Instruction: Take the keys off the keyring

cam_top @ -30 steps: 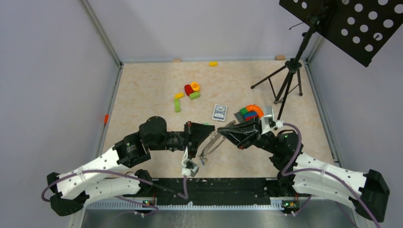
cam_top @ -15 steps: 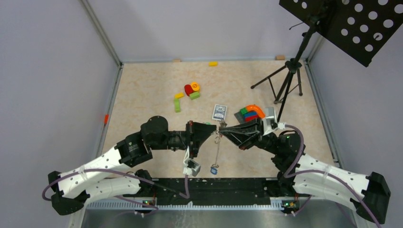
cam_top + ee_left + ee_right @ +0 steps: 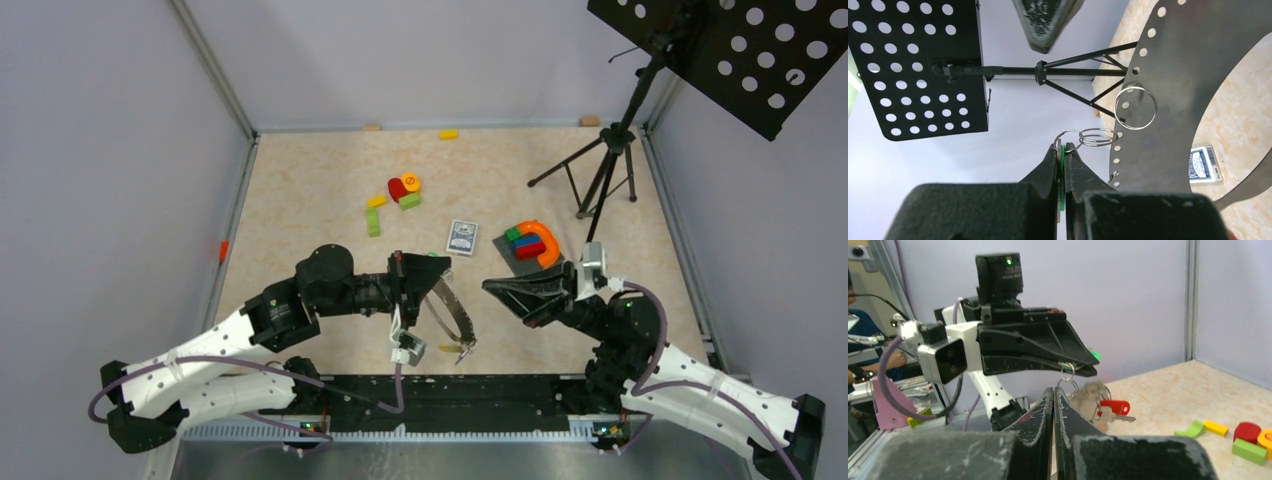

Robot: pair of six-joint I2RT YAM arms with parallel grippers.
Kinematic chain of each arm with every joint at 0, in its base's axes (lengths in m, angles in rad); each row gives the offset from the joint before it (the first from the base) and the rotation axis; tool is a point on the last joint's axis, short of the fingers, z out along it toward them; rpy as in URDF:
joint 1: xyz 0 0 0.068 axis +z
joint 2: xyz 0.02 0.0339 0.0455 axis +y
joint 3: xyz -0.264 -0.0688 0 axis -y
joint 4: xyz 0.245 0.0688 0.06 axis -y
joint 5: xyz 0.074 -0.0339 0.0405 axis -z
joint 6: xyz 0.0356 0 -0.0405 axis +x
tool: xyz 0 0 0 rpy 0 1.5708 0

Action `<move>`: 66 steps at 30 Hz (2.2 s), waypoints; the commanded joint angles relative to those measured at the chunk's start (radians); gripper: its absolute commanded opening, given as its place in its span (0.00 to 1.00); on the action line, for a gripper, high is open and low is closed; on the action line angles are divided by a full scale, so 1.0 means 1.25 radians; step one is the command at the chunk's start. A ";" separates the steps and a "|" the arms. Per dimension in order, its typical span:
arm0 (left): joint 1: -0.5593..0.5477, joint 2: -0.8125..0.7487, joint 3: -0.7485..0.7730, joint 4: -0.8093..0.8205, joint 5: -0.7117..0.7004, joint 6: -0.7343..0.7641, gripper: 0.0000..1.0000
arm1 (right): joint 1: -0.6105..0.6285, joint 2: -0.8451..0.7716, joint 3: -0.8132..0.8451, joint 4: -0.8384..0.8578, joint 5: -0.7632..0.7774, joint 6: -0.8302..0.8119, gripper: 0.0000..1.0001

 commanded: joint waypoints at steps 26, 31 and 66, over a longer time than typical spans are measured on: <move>0.002 -0.002 0.024 0.029 0.031 0.004 0.00 | 0.003 0.137 0.063 0.004 -0.200 -0.028 0.21; 0.002 -0.003 0.026 0.029 0.034 0.004 0.00 | 0.003 0.149 0.076 -0.028 -0.163 -0.061 0.24; 0.001 -0.005 0.025 0.014 0.073 -0.011 0.00 | 0.002 0.246 0.140 -0.007 -0.174 -0.152 0.35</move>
